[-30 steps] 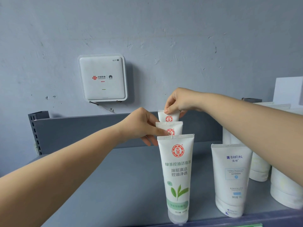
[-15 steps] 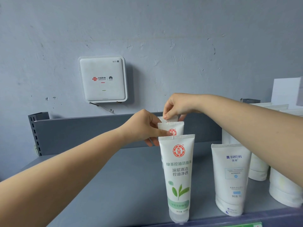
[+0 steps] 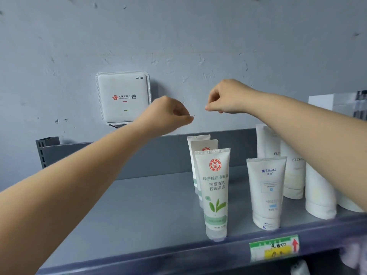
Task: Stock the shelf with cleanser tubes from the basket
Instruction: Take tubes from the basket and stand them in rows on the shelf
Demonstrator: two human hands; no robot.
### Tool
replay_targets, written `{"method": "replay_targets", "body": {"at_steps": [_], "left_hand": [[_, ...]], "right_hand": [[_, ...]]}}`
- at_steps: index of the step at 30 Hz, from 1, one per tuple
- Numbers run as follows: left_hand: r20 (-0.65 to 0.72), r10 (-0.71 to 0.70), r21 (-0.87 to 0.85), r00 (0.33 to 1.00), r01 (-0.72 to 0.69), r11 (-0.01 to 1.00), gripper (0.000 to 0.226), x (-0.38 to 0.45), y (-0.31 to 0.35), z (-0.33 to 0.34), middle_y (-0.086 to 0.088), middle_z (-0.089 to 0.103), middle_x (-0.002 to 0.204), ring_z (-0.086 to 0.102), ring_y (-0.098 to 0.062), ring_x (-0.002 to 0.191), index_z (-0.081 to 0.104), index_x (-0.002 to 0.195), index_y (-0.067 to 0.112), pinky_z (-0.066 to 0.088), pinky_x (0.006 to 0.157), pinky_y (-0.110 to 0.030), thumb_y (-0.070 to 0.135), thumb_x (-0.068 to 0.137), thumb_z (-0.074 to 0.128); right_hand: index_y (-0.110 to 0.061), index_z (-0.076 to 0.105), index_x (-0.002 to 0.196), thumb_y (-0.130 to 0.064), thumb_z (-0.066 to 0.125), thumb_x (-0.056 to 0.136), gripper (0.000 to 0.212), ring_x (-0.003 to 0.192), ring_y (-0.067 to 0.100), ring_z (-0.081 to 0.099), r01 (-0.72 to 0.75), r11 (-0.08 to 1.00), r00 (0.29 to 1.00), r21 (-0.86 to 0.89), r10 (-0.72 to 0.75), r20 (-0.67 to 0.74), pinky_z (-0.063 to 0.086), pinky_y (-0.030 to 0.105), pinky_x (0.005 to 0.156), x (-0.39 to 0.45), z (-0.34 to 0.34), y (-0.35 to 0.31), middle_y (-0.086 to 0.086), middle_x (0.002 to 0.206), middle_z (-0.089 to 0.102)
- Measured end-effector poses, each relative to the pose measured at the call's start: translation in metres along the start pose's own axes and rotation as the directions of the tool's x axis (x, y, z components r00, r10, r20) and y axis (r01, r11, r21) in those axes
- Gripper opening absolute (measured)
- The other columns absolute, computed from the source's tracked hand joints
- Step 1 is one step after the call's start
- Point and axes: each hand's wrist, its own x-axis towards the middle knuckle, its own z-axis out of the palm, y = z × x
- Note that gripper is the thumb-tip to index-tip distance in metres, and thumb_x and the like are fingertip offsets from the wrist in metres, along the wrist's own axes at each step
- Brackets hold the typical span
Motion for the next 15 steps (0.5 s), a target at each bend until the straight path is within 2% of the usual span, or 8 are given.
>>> {"method": "replay_targets", "body": {"at_steps": [3,6,9,12,15], "left_hand": [[-0.062,0.086,0.203,0.994,-0.072,0.977,0.021,-0.006,0.008,-0.005,0.009,0.061,0.089,0.052,-0.011,0.077,0.067,0.097,0.022,0.038,0.068,-0.024,0.038,0.087,0.057],[-0.05,0.161,0.413,0.986,-0.126,0.902,0.028,-0.01,0.019,-0.005,0.011,0.06,0.094,0.051,-0.013,0.082,0.064,0.103,0.025,0.035,0.071,-0.026,0.045,0.088,0.052],[-0.073,0.257,0.518,0.964,-0.183,0.835,0.031,-0.013,0.035,-0.003,0.004,0.065,0.101,0.058,-0.022,0.09,0.061,0.104,0.02,0.031,0.07,-0.026,0.044,0.089,0.049],[-0.047,0.325,0.599,0.945,-0.233,0.766,0.035,-0.016,0.056,0.001,0.001,0.065,0.105,0.058,-0.024,0.098,0.058,0.111,0.019,0.031,0.072,-0.028,0.044,0.09,0.046],[-0.002,0.313,0.631,0.95,-0.242,0.738,0.041,-0.019,0.081,0.012,0.0,0.062,0.113,0.055,-0.024,0.107,0.054,0.12,0.018,0.036,0.084,-0.032,0.045,0.091,0.046]], "right_hand": [[-0.02,0.056,0.07,-0.027,0.057,0.083,0.016,0.083,0.021,0.053,0.006,0.988,0.997,-0.157,-0.018,-0.074,0.04,0.026,0.067,-0.016,-0.008,-0.002,-0.009,0.067,0.05],[-0.023,0.049,0.064,-0.028,0.054,0.085,0.022,0.085,0.02,0.049,0.024,0.949,0.999,-0.315,-0.038,-0.036,0.031,0.024,0.059,-0.033,-0.015,-0.003,-0.007,0.076,0.051],[-0.022,0.052,0.076,-0.03,0.05,0.087,0.014,0.086,0.02,0.046,0.056,0.905,0.996,-0.421,-0.077,-0.033,0.033,0.027,0.065,-0.049,-0.021,0.003,-0.005,0.084,0.051],[-0.019,0.058,0.092,-0.033,0.046,0.09,0.019,0.085,0.023,0.045,0.087,0.846,0.991,-0.525,-0.126,-0.039,0.033,0.029,0.065,-0.068,-0.029,0.011,-0.001,0.088,0.049],[-0.017,0.057,0.107,-0.032,0.045,0.091,0.025,0.094,0.026,0.053,0.1,0.813,0.99,-0.574,-0.138,-0.023,0.031,0.029,0.064,-0.089,-0.037,0.026,0.002,0.102,0.057]]}}
